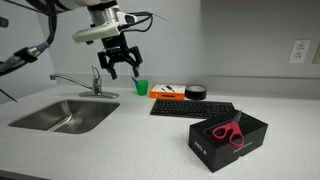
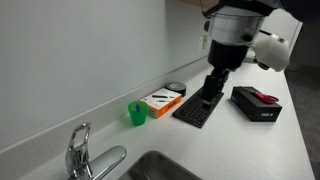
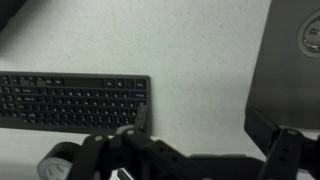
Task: Take the marker out of the cup and put it on the counter
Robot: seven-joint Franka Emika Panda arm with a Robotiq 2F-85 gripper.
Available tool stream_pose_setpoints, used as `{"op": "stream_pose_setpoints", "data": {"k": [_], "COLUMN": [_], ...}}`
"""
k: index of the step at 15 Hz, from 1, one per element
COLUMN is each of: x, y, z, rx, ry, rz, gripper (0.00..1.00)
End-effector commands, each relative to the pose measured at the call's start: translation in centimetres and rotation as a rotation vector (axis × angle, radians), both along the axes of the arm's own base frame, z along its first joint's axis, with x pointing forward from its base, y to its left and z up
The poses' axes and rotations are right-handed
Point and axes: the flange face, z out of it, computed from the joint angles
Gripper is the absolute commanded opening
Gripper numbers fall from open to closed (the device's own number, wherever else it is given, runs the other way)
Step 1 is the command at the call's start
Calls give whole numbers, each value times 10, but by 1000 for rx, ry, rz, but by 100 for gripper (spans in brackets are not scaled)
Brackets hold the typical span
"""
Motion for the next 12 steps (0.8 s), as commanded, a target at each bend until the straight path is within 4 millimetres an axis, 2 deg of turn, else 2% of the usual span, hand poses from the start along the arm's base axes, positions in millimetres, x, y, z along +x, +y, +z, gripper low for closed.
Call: {"op": "stream_pose_setpoints", "data": {"k": [1,5,6,7,9,12], "x": [68,118,119,102,113,116], "y": [28,40,42,36,39,40], "z": [5,11,17,6,9,12], "rx": [80,117,114,92,96,95], "ry": [-1,-15,-11,-27,-23,-20], "rz": [-48,-114,-132,-83,-101,-107], "gripper": [100,100,100,100,100,100]}}
